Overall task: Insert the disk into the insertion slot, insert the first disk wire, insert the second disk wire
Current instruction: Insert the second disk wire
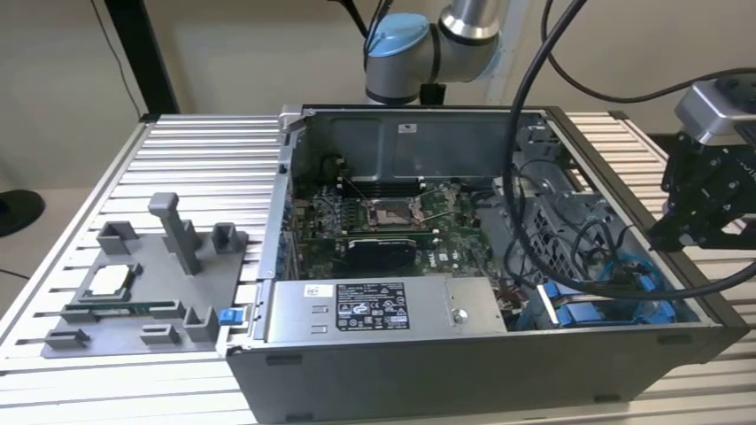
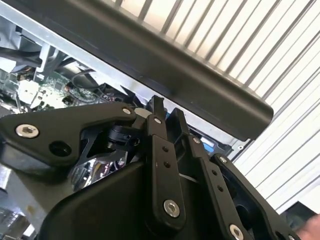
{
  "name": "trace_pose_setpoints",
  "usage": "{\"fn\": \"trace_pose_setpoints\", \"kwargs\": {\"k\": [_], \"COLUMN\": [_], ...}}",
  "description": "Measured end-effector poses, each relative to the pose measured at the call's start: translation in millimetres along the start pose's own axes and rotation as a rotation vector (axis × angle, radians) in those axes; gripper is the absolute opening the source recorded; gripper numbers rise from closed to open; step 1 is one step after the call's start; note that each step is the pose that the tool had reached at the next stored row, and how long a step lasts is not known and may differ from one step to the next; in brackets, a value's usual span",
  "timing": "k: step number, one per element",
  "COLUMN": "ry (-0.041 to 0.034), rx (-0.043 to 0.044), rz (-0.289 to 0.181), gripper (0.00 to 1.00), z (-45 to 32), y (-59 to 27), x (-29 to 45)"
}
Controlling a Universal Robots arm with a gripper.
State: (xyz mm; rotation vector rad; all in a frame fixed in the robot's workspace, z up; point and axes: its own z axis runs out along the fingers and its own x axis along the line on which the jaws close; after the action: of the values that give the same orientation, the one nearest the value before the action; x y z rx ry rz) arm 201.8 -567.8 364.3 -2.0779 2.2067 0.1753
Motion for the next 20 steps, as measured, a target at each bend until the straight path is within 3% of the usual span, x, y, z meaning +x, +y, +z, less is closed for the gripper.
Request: {"fn": "trace_pose_setpoints", "kwargs": {"k": [3, 4, 11, 20], "ry": [-0.0213, -0.0265, -0.0643, -0.1075], "rx": [0.0000, 0.0001, -0.0002, -0.0022], "rz": [0.008, 0.011, 0.026, 0.036], "gripper": [1.00, 0.00, 0.00, 0.00], "z": [0.1, 0.0, -0.6, -12.7], "y": [3.2, 4.5, 11.3, 26.0], "x": [0.2, 0.3, 0.5, -0.4]}}
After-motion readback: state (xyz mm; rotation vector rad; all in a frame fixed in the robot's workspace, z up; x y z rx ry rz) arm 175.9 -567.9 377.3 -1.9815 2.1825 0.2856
